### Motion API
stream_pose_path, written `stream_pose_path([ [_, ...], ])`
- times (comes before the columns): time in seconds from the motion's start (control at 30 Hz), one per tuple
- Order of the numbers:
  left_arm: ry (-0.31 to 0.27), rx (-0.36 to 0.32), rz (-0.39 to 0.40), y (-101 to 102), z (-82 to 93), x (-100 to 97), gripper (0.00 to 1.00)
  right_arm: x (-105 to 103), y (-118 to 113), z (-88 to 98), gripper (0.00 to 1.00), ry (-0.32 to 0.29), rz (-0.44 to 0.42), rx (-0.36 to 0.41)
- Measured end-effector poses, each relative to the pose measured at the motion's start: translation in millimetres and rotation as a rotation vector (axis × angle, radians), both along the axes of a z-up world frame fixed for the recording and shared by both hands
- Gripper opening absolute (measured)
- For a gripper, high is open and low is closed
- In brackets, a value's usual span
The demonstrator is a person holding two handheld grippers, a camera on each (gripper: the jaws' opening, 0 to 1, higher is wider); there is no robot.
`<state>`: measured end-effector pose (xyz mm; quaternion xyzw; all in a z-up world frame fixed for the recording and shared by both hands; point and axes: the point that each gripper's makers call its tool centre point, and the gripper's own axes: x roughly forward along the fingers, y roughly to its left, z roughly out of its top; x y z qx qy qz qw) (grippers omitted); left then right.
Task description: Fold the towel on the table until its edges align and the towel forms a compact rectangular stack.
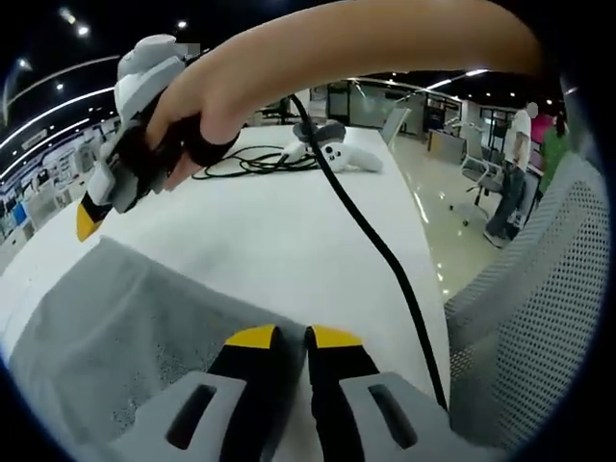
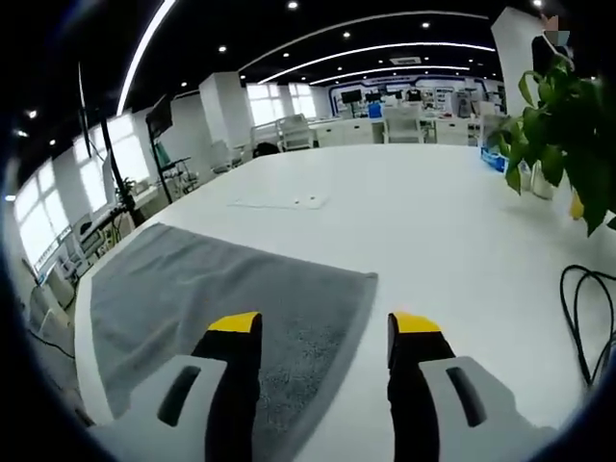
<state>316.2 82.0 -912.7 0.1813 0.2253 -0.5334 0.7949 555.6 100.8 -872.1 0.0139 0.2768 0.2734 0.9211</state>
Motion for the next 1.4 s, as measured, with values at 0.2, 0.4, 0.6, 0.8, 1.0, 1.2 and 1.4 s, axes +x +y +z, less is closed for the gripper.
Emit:
stream_pose_path([
  [0.2,-0.01,0.004,-0.011,-0.9,0.8,0.8,0.08,14.0,4.2,-13.6,0.48,0.01,0.008,-0.028],
  [0.4,0.017,0.007,-0.021,-0.1,-0.3,0.9,0.07,26.9,7.5,-19.9,0.4,-0.001,-0.021,-0.043],
  [0.6,0.012,0.006,-0.026,0.0,-0.3,0.5,0.07,36.9,-0.5,-34.1,0.33,0.01,-0.051,-0.113],
  [0.8,0.008,-0.001,-0.017,0.0,-0.6,1.2,0.07,39.4,5.3,-35.5,0.26,-0.056,-0.031,-0.151],
  [1.0,0.009,-0.009,-0.022,0.2,-1.0,1.6,0.07,40.7,11.1,-35.5,0.15,-0.163,0.03,-0.119],
  [1.2,0.01,-0.021,-0.022,0.0,0.1,1.2,0.07,39.4,17.0,-37.7,0.03,-0.19,0.005,-0.137],
  [1.4,0.033,-0.012,-0.01,-0.8,0.6,2.1,0.07,47.1,10.4,-40.7,0.02,-0.155,-0.018,-0.114],
])
